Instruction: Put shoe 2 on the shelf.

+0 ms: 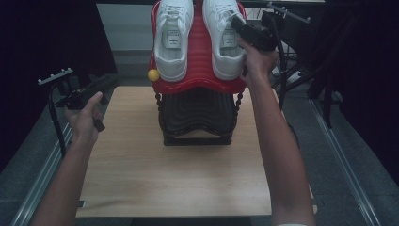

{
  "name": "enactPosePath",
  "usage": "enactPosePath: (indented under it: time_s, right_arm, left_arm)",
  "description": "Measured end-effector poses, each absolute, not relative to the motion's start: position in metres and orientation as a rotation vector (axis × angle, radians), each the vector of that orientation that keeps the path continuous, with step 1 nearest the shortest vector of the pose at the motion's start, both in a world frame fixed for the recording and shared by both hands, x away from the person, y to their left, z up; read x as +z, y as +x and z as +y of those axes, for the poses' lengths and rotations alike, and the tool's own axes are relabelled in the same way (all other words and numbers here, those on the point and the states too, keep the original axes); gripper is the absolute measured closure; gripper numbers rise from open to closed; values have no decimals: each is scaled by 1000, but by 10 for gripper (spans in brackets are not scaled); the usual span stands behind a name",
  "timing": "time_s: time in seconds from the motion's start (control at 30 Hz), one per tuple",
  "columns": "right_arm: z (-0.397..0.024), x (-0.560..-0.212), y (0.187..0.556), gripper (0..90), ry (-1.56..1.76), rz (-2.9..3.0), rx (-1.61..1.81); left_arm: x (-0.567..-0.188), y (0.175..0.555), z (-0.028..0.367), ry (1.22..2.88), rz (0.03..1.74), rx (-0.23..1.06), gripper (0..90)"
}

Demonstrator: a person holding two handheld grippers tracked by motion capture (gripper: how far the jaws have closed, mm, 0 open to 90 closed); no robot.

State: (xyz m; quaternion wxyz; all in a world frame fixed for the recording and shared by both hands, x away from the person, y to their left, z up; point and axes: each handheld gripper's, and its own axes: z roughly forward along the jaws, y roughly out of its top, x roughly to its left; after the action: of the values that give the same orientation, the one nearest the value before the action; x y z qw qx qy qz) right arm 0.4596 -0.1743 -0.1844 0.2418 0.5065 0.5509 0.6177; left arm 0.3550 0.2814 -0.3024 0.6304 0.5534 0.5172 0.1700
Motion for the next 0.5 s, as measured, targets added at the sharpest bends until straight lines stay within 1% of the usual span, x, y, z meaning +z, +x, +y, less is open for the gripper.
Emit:
enactPosePath:
  time_s: [0.13,0.2,0.27,0.37,0.43,0.47,0.5]
  right_arm:
    - [-171,-185,460,463,1372,1530,1682]
    - [-173,-186,463,397,1366,1563,1698]
    - [-177,-188,465,351,1376,1575,1742]
    - [-182,-190,468,318,1372,1596,1803]
    - [-184,-190,470,282,1358,1620,1819]
    - [-185,-190,470,245,1358,1631,1832]
    - [-186,-189,470,241,1344,1642,1847]
  left_arm:
    - [-303,355,282,1264,1188,388,336]
    - [-304,355,283,1264,1190,387,336]
    - [-305,355,284,1264,1192,388,336]
    - [-306,356,284,1266,1194,387,336]
    - [-307,356,284,1264,1197,388,336]
    - [-307,357,284,1263,1199,387,336]
    - [-307,357,285,1264,1199,386,336]
